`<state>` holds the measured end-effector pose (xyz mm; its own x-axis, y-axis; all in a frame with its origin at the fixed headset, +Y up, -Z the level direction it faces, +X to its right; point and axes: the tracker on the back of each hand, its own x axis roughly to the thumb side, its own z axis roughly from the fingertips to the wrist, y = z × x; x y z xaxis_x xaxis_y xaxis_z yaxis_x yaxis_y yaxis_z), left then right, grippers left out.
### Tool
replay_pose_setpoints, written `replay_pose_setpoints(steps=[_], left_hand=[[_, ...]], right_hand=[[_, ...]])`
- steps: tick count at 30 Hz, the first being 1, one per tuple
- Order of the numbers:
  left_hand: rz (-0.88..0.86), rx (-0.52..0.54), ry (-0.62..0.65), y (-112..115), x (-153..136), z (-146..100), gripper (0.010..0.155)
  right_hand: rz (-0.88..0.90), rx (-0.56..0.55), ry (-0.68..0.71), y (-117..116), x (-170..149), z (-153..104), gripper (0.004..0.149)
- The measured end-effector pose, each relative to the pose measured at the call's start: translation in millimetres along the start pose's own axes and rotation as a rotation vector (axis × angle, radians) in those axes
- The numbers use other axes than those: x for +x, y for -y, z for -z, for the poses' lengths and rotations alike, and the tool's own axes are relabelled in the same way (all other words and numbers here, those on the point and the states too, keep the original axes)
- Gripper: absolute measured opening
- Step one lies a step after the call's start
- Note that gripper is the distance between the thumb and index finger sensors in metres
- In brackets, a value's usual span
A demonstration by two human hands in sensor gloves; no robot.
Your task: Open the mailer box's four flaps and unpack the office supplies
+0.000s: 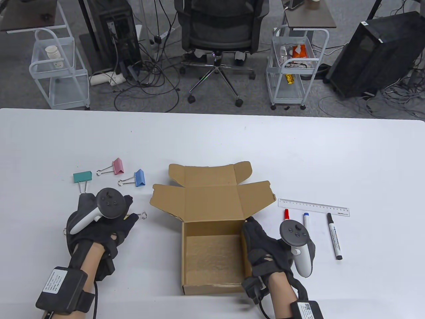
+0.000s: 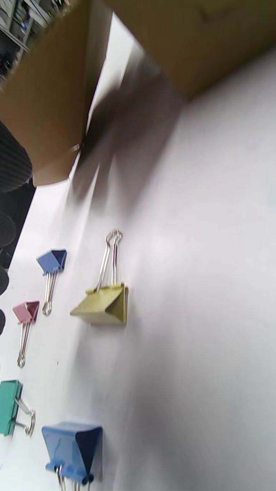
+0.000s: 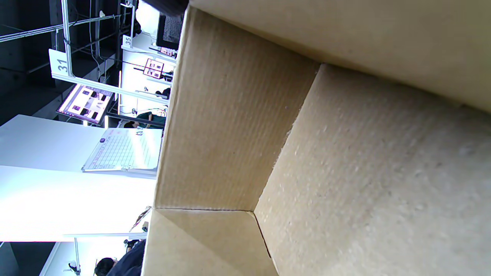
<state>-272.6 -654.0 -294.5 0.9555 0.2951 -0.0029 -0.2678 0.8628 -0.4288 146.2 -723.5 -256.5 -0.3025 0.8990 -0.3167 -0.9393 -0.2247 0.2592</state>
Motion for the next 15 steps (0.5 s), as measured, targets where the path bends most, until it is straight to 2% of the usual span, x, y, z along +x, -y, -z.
replay_pose_setpoints(steps=[7, 15], left_hand=[[0.010, 0.055, 0.132, 0.6, 31.5, -40.4, 0.074], [0.027, 0.048, 0.176, 17.6, 59.1, -72.5, 0.077]], right_hand=[[-0.003, 0.000, 0.000, 0.0, 0.3, 0.1, 0.066], [-0.002, -0.004, 0.000, 0.0, 0.4, 0.0, 0.066]])
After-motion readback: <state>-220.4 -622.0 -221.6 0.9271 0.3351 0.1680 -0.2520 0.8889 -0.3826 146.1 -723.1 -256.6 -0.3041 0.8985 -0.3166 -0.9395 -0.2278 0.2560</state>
